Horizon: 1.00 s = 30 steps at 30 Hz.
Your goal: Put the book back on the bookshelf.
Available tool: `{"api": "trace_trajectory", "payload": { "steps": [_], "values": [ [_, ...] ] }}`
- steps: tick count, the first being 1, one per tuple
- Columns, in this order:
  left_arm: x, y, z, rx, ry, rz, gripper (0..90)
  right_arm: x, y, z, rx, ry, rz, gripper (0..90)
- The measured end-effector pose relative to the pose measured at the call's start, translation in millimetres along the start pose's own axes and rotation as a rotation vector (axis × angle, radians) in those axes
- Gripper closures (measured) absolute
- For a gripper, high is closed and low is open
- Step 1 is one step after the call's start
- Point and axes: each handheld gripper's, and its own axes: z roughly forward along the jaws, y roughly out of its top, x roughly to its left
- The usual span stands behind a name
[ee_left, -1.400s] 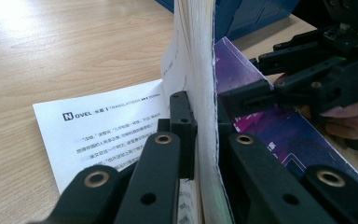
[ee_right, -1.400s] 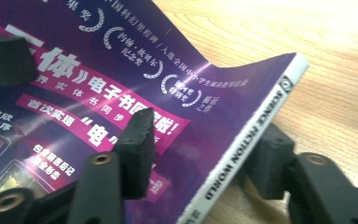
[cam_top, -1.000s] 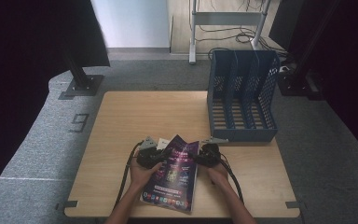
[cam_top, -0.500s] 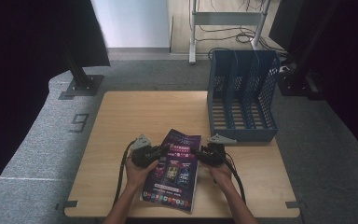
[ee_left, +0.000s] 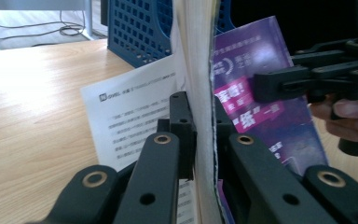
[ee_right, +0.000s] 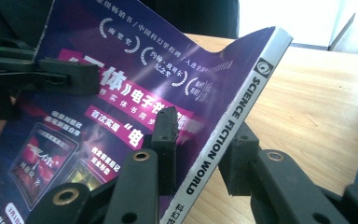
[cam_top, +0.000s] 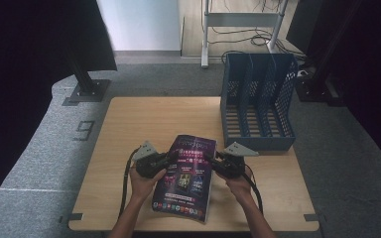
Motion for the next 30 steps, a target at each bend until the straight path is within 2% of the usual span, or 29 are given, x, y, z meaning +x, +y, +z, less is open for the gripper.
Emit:
{"api": "trace_trajectory", "payload": {
  "steps": [8, 18, 25, 30],
  "values": [
    [-1.8, 1.8, -1.7, -0.016, 0.0, 0.003, 85.6, 2.8, 3.8, -5.4, -0.016, 0.007, -0.02, 70.2],
    [-9.8, 8.4, -7.9, -0.061, 0.008, 0.036, 85.6, 12.6, 14.1, -18.8, -0.068, 0.002, -0.09, 71.2],
    [-12.1, 10.4, -8.8, -0.069, 0.007, 0.044, 85.7, 13.8, 15.8, -22.3, -0.073, -0.002, -0.097, 71.6],
    [-14.1, 13.8, -8.8, -0.083, 0.016, 0.053, 85.7, 17.1, 19.7, -24.8, -0.084, -0.017, -0.129, 71.9]
  ]
}}
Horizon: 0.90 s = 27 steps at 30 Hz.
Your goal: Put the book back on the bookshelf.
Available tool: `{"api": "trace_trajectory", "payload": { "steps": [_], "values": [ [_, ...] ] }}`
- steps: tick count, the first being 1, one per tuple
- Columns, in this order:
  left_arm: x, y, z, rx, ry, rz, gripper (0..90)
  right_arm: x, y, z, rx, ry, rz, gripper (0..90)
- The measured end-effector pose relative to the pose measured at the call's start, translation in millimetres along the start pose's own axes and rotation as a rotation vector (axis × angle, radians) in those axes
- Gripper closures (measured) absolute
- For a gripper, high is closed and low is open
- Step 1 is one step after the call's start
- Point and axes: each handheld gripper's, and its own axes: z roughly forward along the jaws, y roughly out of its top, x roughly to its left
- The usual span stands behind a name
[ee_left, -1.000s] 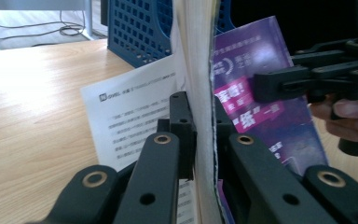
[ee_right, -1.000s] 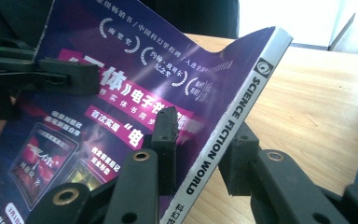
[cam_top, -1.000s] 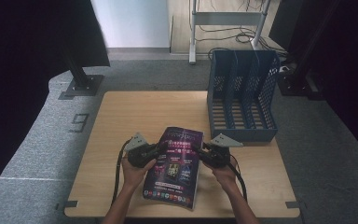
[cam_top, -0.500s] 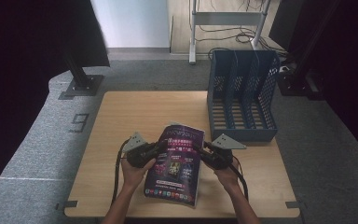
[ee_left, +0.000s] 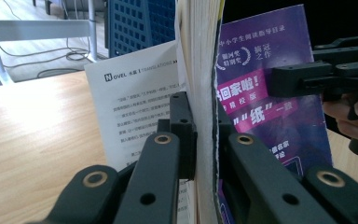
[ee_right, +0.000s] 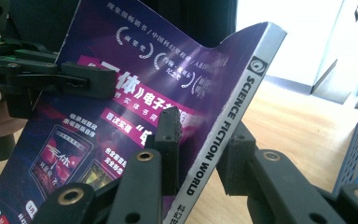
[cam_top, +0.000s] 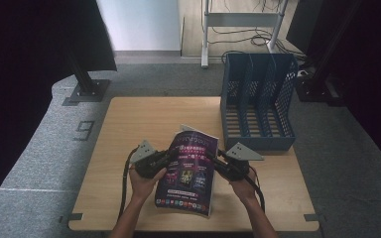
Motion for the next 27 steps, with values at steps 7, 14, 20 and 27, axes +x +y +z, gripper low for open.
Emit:
{"api": "trace_trajectory", "payload": {
  "steps": [7, 14, 20, 27],
  "values": [
    [3.2, 5.5, 1.7, -0.016, 0.01, -0.007, 85.7, 0.3, 7.6, 0.2, -0.021, 0.001, -0.026, 72.8],
    [5.2, 18.0, 2.1, -0.031, 0.03, 0.019, 85.7, -0.8, 16.5, 1.9, -0.055, 0.006, -0.052, 74.1],
    [3.7, 18.5, -1.0, -0.044, 0.037, 0.025, 85.2, 3.4, 20.3, -4.0, -0.089, 0.003, -0.073, 77.8],
    [3.5, 13.6, -12.0, -0.069, 0.006, 0.02, 83.3, 6.8, 16.2, -13.6, -0.11, 0.055, -0.069, 79.3]
  ]
}}
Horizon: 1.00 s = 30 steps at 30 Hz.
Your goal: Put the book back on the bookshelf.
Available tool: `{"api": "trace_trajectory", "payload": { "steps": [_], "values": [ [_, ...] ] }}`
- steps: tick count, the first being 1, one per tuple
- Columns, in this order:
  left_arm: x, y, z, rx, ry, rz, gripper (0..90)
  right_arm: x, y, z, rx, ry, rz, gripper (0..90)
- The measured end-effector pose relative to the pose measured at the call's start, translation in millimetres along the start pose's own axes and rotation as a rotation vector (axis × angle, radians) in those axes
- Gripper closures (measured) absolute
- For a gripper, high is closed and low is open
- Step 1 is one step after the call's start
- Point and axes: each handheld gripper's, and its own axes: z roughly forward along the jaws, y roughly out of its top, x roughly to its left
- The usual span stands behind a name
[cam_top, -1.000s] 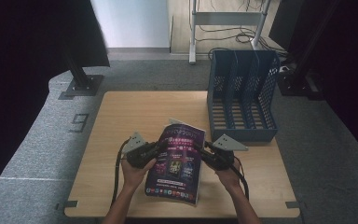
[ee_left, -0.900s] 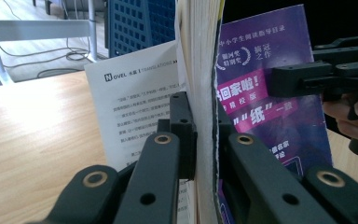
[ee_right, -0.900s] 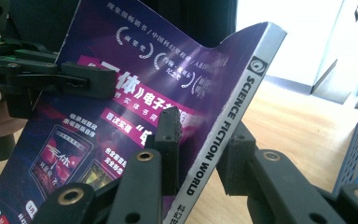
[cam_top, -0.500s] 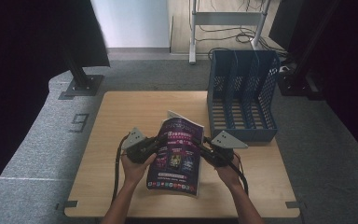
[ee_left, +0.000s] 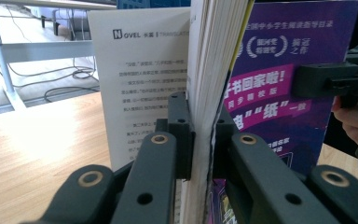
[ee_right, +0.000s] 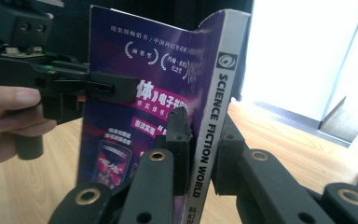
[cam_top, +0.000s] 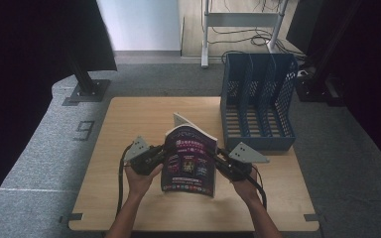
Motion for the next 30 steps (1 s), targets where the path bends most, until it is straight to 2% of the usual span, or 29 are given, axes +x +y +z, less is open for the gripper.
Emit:
{"api": "trace_trajectory", "payload": {
  "steps": [4, 10, 12, 16, 19, 22, 30],
  "values": [
    [1.5, -0.6, -1.2, 0.003, -0.016, -0.004, 80.4, 2.8, -1.5, -4.4, -0.008, 0.014, -0.002, 79.6],
    [4.6, -6.3, -1.5, 0.001, -0.012, -0.011, 73.1, 5.7, -0.9, -6.1, -0.004, 0.016, -0.009, 79.9],
    [5.3, -8.4, -0.6, 0.008, 0.001, -0.013, 70.3, 6.3, -1.0, -6.6, -0.004, 0.019, -0.011, 79.8],
    [5.5, -10.2, 3.3, 0.021, 0.061, -0.006, 56.3, 5.8, -1.3, -6.3, -0.006, 0.02, -0.007, 79.9],
    [8.9, -10.8, 10.3, 0.039, 0.079, -0.01, 44.1, 5.6, -1.6, -5.5, -0.006, 0.029, -0.005, 80.1],
    [12.9, -9.8, 18.0, 0.051, 0.07, -0.011, 35.2, 6.7, -1.9, -4.2, -0.005, 0.037, -0.013, 80.2],
    [17.6, -8.2, 24.7, 0.068, 0.045, -0.021, 24.6, 7.6, -2.0, -4.9, -0.006, 0.044, -0.014, 80.3]
  ]
}}
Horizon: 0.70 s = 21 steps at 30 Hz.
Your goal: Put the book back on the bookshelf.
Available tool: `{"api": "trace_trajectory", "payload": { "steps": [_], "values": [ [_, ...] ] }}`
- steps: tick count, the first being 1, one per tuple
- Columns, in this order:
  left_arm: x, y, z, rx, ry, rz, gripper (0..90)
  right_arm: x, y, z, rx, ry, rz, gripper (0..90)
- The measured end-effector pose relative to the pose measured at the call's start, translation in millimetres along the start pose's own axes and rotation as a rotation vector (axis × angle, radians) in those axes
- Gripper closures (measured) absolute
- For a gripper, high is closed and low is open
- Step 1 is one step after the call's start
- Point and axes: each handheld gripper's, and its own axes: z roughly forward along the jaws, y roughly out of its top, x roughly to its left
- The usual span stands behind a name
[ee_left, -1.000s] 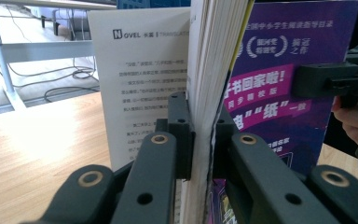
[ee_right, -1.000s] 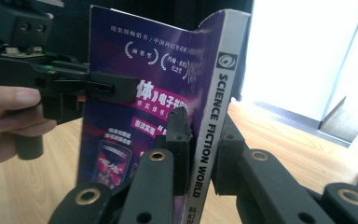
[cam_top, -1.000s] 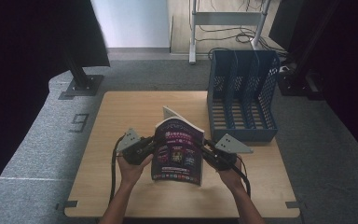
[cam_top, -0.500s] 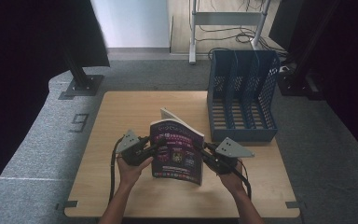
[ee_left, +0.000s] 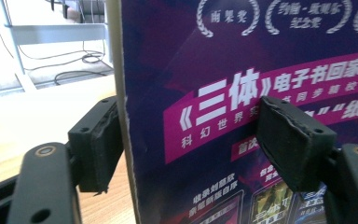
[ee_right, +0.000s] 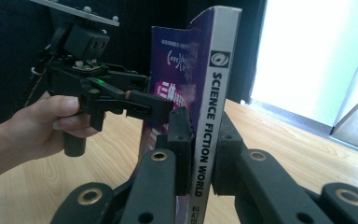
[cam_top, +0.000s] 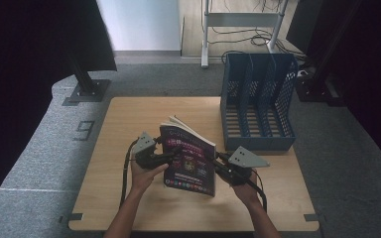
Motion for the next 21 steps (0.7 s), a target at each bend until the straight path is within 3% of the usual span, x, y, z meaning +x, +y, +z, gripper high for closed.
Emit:
{"api": "trace_trajectory", "payload": {
  "steps": [9, 13, 21],
  "values": [
    [4.3, -0.1, 4.8, 0.023, -0.026, -0.026, 20.5, 1.9, 0.3, -1.2, 0.0, 0.011, -0.009, 80.3],
    [2.6, -0.7, 6.0, 0.022, -0.046, -0.028, 23.7, 0.9, -0.3, -1.8, -0.001, 0.014, -0.007, 80.3],
    [-1.4, -0.8, 3.0, 0.005, -0.015, -0.012, 29.7, 2.1, -0.2, -3.7, -0.001, 0.006, -0.032, 79.4]
  ]
}}
